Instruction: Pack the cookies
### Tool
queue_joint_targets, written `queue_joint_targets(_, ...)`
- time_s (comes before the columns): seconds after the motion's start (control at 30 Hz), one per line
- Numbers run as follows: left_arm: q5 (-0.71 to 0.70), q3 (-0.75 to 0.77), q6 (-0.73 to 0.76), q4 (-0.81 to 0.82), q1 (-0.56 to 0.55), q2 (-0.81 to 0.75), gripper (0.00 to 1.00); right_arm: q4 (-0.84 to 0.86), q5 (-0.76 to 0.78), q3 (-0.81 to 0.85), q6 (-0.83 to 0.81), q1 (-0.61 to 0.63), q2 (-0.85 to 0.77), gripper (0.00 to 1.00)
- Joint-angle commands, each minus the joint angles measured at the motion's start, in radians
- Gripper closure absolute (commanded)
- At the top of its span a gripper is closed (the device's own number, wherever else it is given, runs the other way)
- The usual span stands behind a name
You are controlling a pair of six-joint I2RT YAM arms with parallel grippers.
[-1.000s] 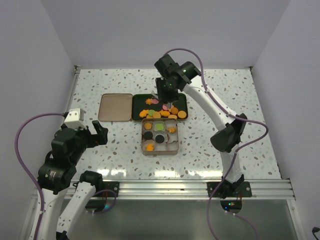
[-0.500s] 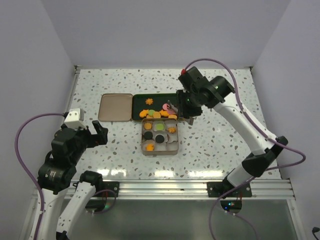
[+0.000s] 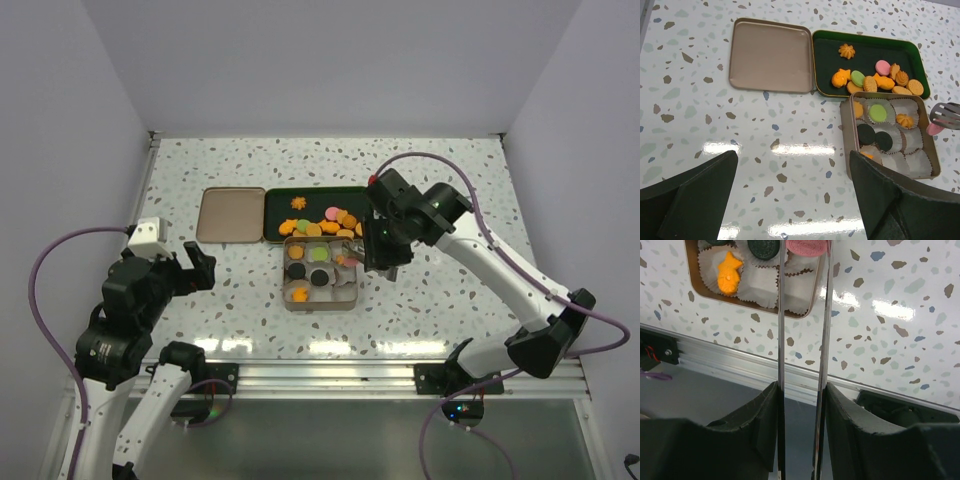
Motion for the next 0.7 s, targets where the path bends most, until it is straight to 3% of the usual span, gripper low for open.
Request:
queue_joint_targets(0.0,0.005,0.002,0.021,0.044,-0.007,-0.014,0.01,0.050,-0.022,-0.011,0.024,0.023,-0.021,0.59)
queue_joint_targets(0.67,-0.006,0.002,0.018,0.041,-0.007,-0.026,0.01,0.101,-0.010,-0.089,0.010,0.052,0.022,0.59)
